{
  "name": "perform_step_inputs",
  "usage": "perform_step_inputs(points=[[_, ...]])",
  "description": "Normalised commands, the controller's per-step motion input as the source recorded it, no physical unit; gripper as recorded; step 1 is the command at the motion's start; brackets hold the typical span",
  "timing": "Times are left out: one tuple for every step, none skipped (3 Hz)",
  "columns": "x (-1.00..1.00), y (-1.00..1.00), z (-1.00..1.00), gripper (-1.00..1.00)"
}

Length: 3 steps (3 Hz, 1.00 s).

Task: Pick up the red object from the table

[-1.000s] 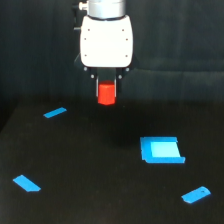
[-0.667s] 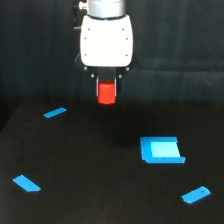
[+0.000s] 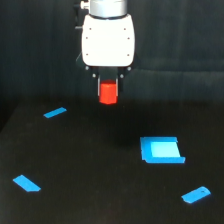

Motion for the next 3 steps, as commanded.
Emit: perform_step_inputs(points=[[0.15, -0.06, 0.1, -0.92], [0.02, -0.03, 0.02, -1.0], [-0.01, -0.02, 0.05, -0.96]])
